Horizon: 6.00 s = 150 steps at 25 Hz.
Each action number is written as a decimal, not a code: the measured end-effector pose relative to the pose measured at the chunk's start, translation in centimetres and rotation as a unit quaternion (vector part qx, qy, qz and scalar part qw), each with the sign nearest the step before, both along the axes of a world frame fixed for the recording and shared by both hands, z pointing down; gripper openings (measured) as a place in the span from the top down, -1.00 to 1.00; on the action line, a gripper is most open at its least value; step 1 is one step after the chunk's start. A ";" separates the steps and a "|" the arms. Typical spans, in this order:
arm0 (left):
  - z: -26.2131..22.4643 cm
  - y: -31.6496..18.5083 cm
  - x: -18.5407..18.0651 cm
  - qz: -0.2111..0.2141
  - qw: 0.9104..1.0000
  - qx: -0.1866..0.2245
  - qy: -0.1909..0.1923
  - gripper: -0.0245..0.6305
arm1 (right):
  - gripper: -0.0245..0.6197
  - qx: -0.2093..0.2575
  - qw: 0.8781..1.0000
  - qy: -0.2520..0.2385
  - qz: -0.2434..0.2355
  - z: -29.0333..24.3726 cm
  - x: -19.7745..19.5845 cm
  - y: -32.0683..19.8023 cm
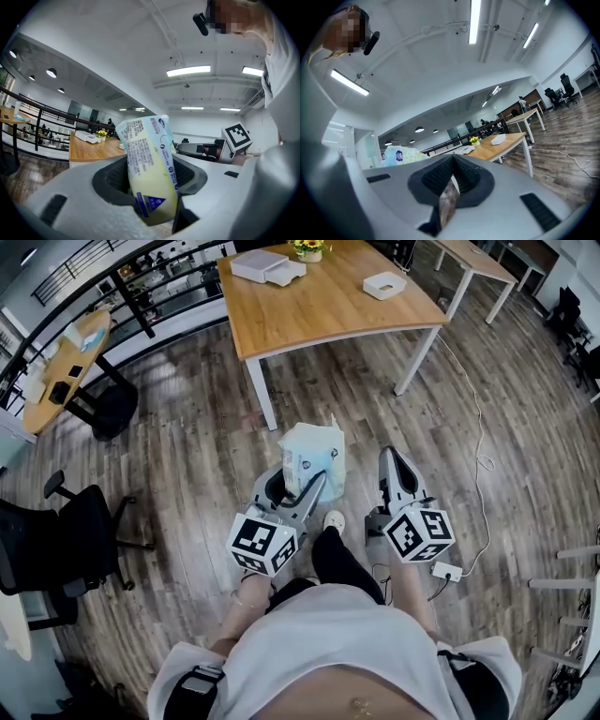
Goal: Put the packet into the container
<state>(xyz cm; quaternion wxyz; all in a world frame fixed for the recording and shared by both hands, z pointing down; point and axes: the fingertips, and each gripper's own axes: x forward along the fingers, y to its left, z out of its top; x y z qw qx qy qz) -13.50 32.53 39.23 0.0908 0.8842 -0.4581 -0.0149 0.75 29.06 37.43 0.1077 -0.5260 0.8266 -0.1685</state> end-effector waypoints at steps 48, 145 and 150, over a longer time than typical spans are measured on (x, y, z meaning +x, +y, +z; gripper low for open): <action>-0.2 -22.6 5.0 -0.027 0.999 0.020 -0.009 0.27 | 0.89 0.007 0.999 -0.010 -0.032 0.0 4.9 -22.2; 2.7 -86.0 19.3 0.093 0.993 -0.025 -0.066 0.27 | 0.89 -0.083 0.995 -0.016 0.048 4.0 17.0 -81.4; 4.9 -89.6 21.5 0.100 0.987 -0.057 -0.112 0.27 | 0.89 -0.097 0.994 -0.028 0.052 5.1 19.0 -84.4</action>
